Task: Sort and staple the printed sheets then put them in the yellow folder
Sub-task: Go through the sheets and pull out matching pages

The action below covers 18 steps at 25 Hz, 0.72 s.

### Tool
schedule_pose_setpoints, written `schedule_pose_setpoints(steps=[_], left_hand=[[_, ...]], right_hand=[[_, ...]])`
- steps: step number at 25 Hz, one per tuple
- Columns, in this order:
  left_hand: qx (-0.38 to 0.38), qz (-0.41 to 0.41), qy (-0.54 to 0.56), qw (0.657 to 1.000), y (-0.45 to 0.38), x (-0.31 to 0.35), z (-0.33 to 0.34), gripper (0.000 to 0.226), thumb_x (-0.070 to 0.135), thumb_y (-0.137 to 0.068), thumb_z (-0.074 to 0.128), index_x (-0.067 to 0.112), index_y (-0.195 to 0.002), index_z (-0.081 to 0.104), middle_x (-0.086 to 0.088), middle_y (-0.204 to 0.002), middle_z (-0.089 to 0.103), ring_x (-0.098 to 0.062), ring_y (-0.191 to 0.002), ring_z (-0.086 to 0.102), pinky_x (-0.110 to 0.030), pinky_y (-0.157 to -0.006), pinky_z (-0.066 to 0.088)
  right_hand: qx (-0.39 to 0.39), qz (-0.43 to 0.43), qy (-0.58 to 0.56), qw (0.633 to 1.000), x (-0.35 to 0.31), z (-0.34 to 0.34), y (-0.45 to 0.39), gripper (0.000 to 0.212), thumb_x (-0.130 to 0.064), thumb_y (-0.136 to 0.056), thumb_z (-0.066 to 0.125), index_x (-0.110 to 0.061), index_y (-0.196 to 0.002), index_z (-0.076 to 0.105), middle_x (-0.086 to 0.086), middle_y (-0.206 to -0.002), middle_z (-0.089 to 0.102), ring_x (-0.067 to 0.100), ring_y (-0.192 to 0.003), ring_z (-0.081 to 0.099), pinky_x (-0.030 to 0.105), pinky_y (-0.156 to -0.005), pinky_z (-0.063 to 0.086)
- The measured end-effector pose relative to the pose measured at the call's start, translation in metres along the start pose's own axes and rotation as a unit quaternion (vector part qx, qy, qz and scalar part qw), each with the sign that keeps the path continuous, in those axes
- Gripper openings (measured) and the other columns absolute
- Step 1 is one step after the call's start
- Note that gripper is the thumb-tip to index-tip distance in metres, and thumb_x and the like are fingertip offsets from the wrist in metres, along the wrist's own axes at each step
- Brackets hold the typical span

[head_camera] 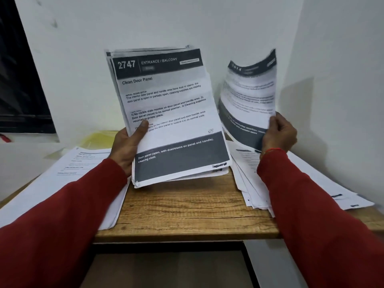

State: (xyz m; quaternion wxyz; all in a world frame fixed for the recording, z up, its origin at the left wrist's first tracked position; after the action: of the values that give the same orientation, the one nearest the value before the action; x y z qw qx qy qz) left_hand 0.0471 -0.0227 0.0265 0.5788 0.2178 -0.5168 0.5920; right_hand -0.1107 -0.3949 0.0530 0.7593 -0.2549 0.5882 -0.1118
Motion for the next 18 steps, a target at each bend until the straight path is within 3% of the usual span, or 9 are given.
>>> schedule_pose_setpoints(steps=[1, 4, 6, 10, 14, 18], left_hand=[[-0.005, 0.002, 0.005, 1.000, 0.000, 0.001, 0.000, 0.023, 0.026, -0.091, 0.066, 0.016, -0.112, 0.069, -0.008, -0.115, 0.073, -0.025, -0.100, 0.072, -0.041, -0.086, 0.060], [-0.019, 0.000, 0.020, 1.000, -0.001, 0.003, 0.001, 0.024, 0.023, -0.093, 0.064, 0.016, -0.115, 0.068, -0.009, -0.117, 0.072, -0.027, -0.104, 0.070, -0.043, -0.088, 0.059], [-0.021, 0.000, 0.023, 1.000, 0.000, 0.003, 0.003, 0.022, 0.020, -0.095, 0.061, 0.015, -0.115, 0.067, -0.006, -0.112, 0.074, -0.023, -0.099, 0.072, -0.040, -0.086, 0.060], [-0.005, 0.002, 0.018, 1.000, -0.002, 0.003, 0.002, 0.020, 0.017, -0.096, 0.061, 0.013, -0.115, 0.067, -0.003, -0.108, 0.075, -0.018, -0.092, 0.074, -0.032, -0.076, 0.061], [0.015, -0.012, 0.027, 0.999, -0.003, -0.003, -0.004, 0.032, 0.018, -0.096, 0.062, 0.006, -0.126, 0.063, -0.009, -0.116, 0.072, -0.021, -0.096, 0.073, -0.034, -0.075, 0.061], [0.009, -0.040, 0.045, 0.998, -0.007, -0.008, -0.006, 0.038, 0.022, -0.098, 0.060, 0.010, -0.134, 0.059, -0.011, -0.123, 0.070, -0.028, -0.110, 0.069, -0.045, -0.088, 0.059]], right_hand=[[-0.008, -0.005, 0.014, 1.000, 0.001, 0.001, 0.000, 0.027, -0.015, -0.093, 0.058, -0.012, -0.115, 0.073, 0.003, -0.114, 0.073, 0.005, -0.100, 0.061, -0.002, -0.084, 0.036], [-0.050, -0.007, 0.014, 0.999, -0.001, 0.011, 0.006, 0.027, -0.012, -0.093, 0.058, -0.012, -0.115, 0.073, 0.002, -0.111, 0.073, 0.010, -0.100, 0.063, 0.007, -0.087, 0.042], [-0.105, 0.023, -0.048, 0.993, -0.003, 0.024, 0.017, 0.026, -0.009, -0.092, 0.060, -0.009, -0.114, 0.074, 0.000, -0.104, 0.072, 0.008, -0.094, 0.062, 0.011, -0.085, 0.047], [-0.212, 0.101, -0.174, 0.956, -0.010, 0.059, 0.048, 0.020, -0.006, -0.091, 0.064, -0.010, -0.109, 0.072, 0.007, -0.100, 0.074, 0.017, -0.088, 0.066, 0.035, -0.088, 0.056], [-0.320, 0.145, -0.209, 0.913, -0.024, 0.075, 0.080, 0.023, -0.002, -0.095, 0.057, -0.010, -0.115, 0.066, 0.006, -0.093, 0.077, 0.020, -0.078, 0.071, 0.035, -0.074, 0.061], [-0.379, 0.152, -0.243, 0.880, -0.031, 0.079, 0.092, 0.023, -0.002, -0.098, 0.053, -0.012, -0.116, 0.062, 0.007, -0.094, 0.076, 0.020, -0.076, 0.071, 0.034, -0.068, 0.060]])
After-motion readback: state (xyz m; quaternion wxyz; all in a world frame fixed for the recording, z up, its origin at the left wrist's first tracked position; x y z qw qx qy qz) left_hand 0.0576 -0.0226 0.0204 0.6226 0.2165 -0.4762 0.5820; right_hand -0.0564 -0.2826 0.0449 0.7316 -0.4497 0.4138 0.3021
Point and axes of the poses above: each hand's wrist, its own y-axis away from the middle knuckle, its own z-axis out of the palm, x = y × z, the point moved 7 cm from there along -y, towards the middle knuckle
